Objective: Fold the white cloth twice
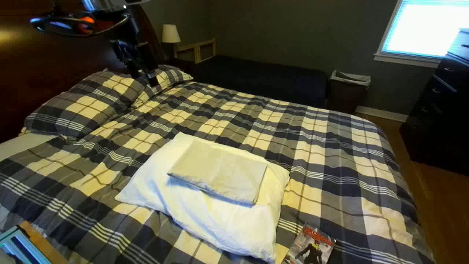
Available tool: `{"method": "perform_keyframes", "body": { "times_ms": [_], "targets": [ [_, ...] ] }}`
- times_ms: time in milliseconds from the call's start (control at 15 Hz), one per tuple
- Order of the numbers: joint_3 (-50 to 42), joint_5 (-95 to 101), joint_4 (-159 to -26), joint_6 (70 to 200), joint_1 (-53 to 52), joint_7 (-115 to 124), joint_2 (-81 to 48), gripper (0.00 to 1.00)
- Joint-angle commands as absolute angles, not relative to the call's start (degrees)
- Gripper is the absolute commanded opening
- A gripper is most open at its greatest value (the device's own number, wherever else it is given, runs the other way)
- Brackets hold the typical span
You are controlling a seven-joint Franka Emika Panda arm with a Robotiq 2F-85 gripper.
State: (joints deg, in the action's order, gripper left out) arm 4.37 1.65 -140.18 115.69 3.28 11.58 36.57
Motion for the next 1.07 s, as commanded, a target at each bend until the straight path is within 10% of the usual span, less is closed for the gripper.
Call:
{"method": "perform_keyframes", "body": {
  "times_ms": [0,1000],
  "targets": [
    [4.1,1.8,-140.1,115.6,3.0,11.7,36.5,1.0],
    [10.5,22.3,-138.2,120.8,2.3,13.7,16.9,1.0]
  ]
}}
